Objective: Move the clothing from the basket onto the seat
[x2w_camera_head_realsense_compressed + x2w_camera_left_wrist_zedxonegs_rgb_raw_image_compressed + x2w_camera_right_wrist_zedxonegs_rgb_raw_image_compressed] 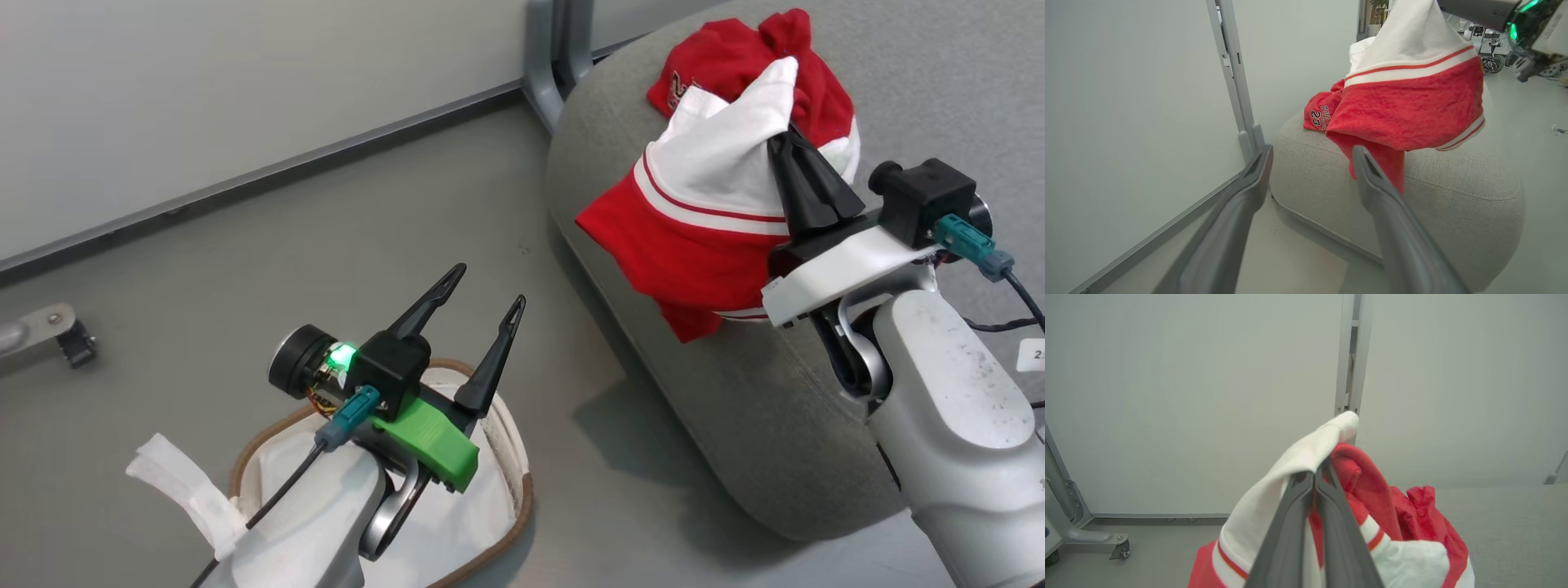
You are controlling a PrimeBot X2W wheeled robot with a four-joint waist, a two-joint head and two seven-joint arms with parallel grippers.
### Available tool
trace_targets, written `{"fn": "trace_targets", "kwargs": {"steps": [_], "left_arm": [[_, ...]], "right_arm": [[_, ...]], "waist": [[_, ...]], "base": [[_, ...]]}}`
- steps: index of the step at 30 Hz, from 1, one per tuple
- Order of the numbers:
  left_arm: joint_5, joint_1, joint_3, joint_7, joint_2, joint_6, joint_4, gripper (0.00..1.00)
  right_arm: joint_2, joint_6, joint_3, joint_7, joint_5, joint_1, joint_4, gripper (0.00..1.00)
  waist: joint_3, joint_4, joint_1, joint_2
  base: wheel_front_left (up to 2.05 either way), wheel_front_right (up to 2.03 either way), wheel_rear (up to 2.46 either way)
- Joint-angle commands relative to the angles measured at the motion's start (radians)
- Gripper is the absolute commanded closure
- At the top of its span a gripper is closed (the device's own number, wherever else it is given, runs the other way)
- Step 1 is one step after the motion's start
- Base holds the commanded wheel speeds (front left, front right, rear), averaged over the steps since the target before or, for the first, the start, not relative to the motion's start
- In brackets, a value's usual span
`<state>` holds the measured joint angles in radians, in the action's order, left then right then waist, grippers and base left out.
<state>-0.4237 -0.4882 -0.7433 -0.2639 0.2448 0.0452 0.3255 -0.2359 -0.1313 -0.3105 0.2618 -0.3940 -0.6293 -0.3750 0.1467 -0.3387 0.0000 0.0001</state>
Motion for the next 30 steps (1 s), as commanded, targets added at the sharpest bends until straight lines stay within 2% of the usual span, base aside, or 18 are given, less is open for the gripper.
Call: {"fn": "trace_targets", "kwargs": {"steps": [1, 8, 14, 19, 25, 30], "left_arm": [[0.008, -0.008, 0.003, -0.001, 0.007, 0.006, 0.004, 0.00], [0.026, -0.025, -0.012, -0.001, 0.000, 0.014, 0.022, 0.00], [0.034, -0.035, -0.020, -0.001, -0.021, 0.010, 0.026, 0.00], [0.041, -0.044, -0.027, -0.001, -0.026, 0.017, 0.026, 0.00], [0.042, -0.055, -0.018, -0.001, -0.037, 0.004, 0.016, 0.00], [0.057, -0.063, -0.018, -0.001, -0.047, -0.003, -0.001, 0.00]], "right_arm": [[0.004, 0.001, 0.007, 0.005, 0.008, 0.017, 0.007, 1.00], [0.021, 0.001, 0.052, 0.005, 0.019, 0.040, 0.016, 1.00], [0.031, 0.001, 0.077, 0.005, 0.025, 0.042, 0.003, 1.00], [0.015, 0.001, 0.090, 0.005, 0.024, -0.016, -0.033, 1.00], [-0.019, 0.001, 0.162, 0.005, 0.056, -0.143, -0.114, 1.00], [-0.097, 0.001, 0.214, -0.014, 0.096, -0.302, -0.190, 1.00]], "waist": [[0.056, -0.085, 0.0000, -0.0001], [0.106, -0.168, 0.0000, -0.0001], [0.140, -0.187, 0.0000, -0.0001], [0.168, -0.165, 0.0000, -0.0001], [0.206, -0.105, 0.0000, -0.0001], [0.251, -0.034, 0.0000, -0.0001]], "base": [[0.00, 0.00, 0.00], [0.00, 0.00, 0.00], [0.00, 0.00, 0.00], [0.00, 0.00, 0.00], [0.00, 0.00, 0.00], [0.00, 0.00, 0.00]]}}
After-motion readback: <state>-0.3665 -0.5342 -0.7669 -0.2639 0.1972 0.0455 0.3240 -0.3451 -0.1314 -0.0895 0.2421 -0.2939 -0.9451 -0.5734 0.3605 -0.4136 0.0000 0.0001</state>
